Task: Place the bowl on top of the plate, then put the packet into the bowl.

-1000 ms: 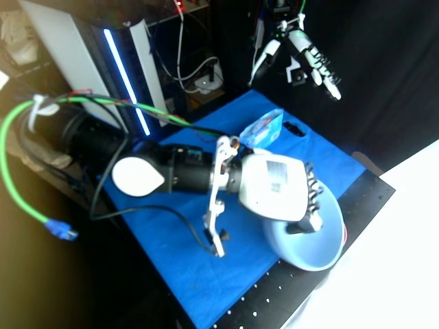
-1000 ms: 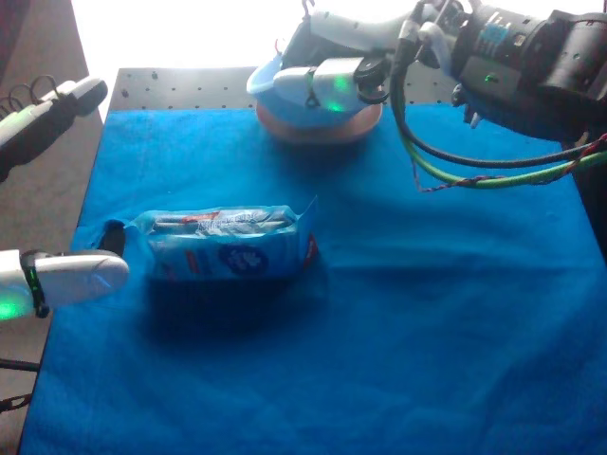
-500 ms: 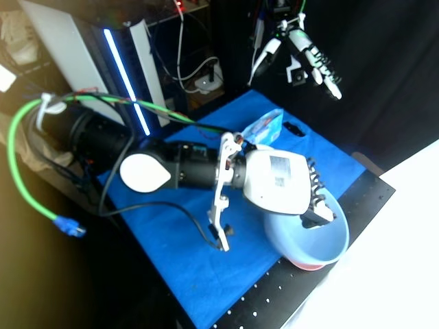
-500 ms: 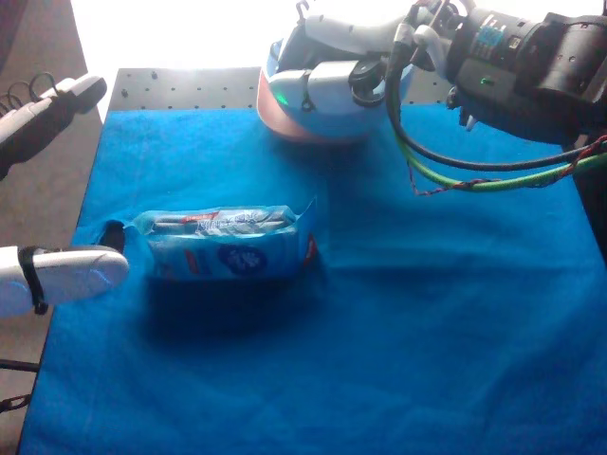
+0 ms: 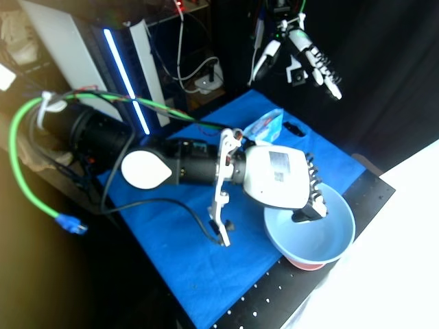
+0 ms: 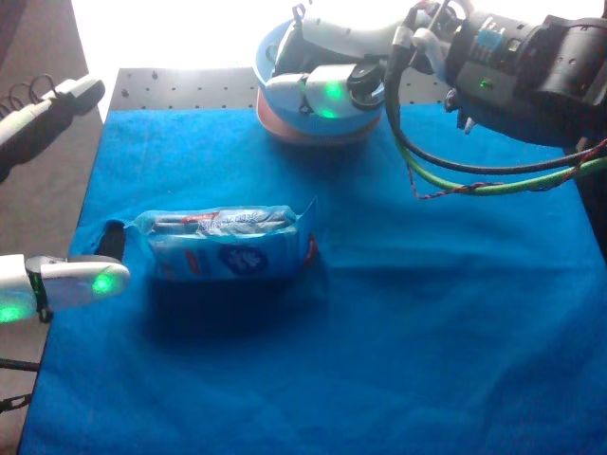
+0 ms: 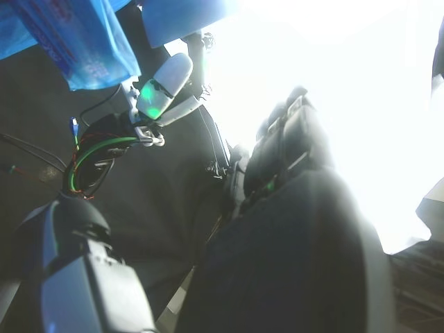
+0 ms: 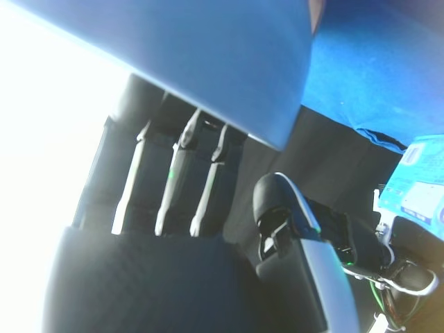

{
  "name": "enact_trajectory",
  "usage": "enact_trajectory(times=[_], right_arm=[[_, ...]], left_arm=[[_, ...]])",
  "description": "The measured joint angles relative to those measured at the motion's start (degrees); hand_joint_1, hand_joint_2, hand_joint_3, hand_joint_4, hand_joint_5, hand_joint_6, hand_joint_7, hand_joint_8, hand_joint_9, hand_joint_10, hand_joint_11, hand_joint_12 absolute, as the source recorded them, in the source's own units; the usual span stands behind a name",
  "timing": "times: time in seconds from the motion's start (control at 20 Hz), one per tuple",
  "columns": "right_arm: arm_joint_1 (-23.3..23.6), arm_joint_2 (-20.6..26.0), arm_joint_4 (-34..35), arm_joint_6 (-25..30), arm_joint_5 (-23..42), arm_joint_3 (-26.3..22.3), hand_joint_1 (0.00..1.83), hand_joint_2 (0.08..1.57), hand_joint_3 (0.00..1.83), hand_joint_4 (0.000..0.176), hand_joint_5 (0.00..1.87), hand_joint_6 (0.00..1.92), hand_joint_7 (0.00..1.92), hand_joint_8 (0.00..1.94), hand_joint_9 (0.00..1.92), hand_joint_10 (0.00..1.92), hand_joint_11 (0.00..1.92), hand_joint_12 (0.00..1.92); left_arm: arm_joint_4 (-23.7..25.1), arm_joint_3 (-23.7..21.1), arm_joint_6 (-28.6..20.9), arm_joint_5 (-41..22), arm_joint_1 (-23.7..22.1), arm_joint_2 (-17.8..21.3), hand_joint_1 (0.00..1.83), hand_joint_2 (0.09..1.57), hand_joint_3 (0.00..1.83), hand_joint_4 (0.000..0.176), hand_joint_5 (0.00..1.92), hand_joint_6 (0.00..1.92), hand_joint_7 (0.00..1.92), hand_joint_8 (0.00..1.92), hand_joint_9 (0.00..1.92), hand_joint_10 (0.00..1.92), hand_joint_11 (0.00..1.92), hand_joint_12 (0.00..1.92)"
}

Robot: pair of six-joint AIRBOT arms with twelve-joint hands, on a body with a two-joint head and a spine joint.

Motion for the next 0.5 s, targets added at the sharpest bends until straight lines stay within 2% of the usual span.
enact_trajectory(times=[0.05,0.1,0.15,0.2,0.25,0.3,0.35,0.4,0.45,0.5], right_arm=[[0.0,0.3,0.0,0.0,0.3,0.0,0.00,1.50,0.00,0.000,0.79,0.00,1.01,0.00,0.75,0.82,0.47,1.41],[-0.1,0.6,0.0,0.0,0.7,-0.1,0.00,1.50,0.00,0.000,0.79,0.00,1.01,0.00,0.75,0.82,0.47,1.41],[-0.1,1.6,0.2,0.0,1.2,-0.8,0.00,1.49,0.00,0.000,0.67,0.00,0.89,0.00,0.55,1.06,0.32,1.53],[-0.1,2.7,0.7,0.0,1.9,-1.6,0.00,1.45,0.00,0.000,0.62,0.00,0.77,0.00,0.55,0.74,0.24,1.41],[-0.1,3.4,0.9,0.0,2.4,-2.1,0.00,1.39,0.00,0.027,0.55,0.00,0.59,0.00,0.48,0.32,0.06,1.20],[-0.1,4.9,1.6,-0.1,3.4,-3.3,0.00,1.36,0.00,0.071,0.50,0.01,0.45,0.01,0.39,0.15,0.01,0.93],[-0.1,5.4,1.8,-0.1,4.0,-3.6,0.00,1.30,0.00,0.155,0.40,0.01,0.27,0.02,0.20,0.03,0.00,0.51],[-0.1,6.1,2.1,-0.1,4.5,-4.1,0.00,1.26,0.00,0.172,0.35,0.01,0.20,0.01,0.11,0.02,0.00,0.23],[-0.1,6.9,2.2,-0.1,5.1,-4.9,0.00,1.22,0.00,0.175,0.26,0.00,0.08,0.00,0.02,0.00,0.00,0.05],[-0.1,8.1,2.2,-0.1,6.3,-6.0,0.00,1.13,0.00,0.176,0.18,0.00,0.01,0.00,0.00,0.00,0.00,0.01]], left_arm=[[0.1,0.0,0.0,0.1,0.0,0.0,0.68,0.83,0.00,0.143,0.01,0.00,0.00,0.00,0.00,0.00,0.00,0.00],[0.1,0.0,0.0,0.1,0.0,0.0,0.68,0.83,0.00,0.143,0.01,0.00,0.00,0.00,0.00,0.00,0.00,0.00],[0.0,0.0,0.0,0.0,0.0,0.0,0.64,0.83,0.00,0.138,0.02,0.00,0.00,0.00,0.00,0.00,0.00,0.00],[-0.1,0.0,0.0,0.1,0.0,0.0,0.63,0.83,0.00,0.128,0.02,0.00,0.00,0.00,0.00,0.00,0.00,0.00],[0.0,0.0,0.0,0.1,0.0,0.0,0.64,0.83,0.00,0.132,0.01,0.00,0.00,0.00,0.00,0.00,0.00,0.00],[0.0,0.0,0.0,0.0,0.0,0.0,0.65,0.84,0.00,0.137,0.01,0.00,0.00,0.00,0.00,0.00,0.00,0.00],[-0.1,0.0,0.0,0.1,0.0,0.0,0.66,0.83,0.00,0.137,0.01,0.00,0.00,0.00,0.00,0.00,0.00,0.00],[0.0,0.0,0.0,0.1,0.0,0.0,0.68,0.83,0.00,0.128,0.02,0.00,0.00,0.00,0.00,0.00,0.00,0.00],[0.0,0.0,0.0,0.0,0.0,0.0,0.68,0.82,0.00,0.130,0.01,0.00,0.00,0.00,0.00,0.00,0.00,0.00],[-0.1,0.0,0.0,0.1,0.0,-0.1,0.69,0.82,0.00,0.131,0.02,0.00,0.00,0.00,0.00,0.00,0.00,0.00]])
